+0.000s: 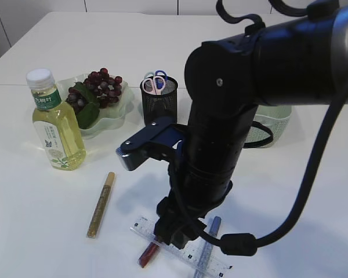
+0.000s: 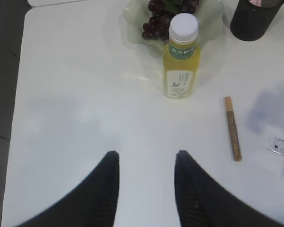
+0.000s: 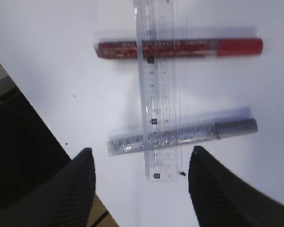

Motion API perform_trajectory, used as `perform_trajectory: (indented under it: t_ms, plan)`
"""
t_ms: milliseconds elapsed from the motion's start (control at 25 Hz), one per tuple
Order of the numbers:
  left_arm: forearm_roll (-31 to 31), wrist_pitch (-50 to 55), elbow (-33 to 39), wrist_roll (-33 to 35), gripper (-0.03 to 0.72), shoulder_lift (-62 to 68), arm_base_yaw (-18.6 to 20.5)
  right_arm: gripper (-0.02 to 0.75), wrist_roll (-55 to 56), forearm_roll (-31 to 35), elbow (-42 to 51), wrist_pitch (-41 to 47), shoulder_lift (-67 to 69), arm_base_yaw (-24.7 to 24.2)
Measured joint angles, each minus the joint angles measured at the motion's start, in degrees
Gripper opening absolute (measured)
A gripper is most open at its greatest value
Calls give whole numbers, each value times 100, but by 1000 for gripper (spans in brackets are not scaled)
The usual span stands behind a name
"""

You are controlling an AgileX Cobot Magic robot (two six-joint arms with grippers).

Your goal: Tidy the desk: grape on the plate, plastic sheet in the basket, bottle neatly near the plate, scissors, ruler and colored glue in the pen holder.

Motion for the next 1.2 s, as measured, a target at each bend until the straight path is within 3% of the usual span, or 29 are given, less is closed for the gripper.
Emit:
perform_trajectory:
  t_ms: [360,1200]
  plan:
    - [-56,0,0,0,288,0,0,490,-199,-297,0,-645,406,109]
    - [-56,0,0,0,288,0,0,491,-210,-353,-224,-708,1228,109]
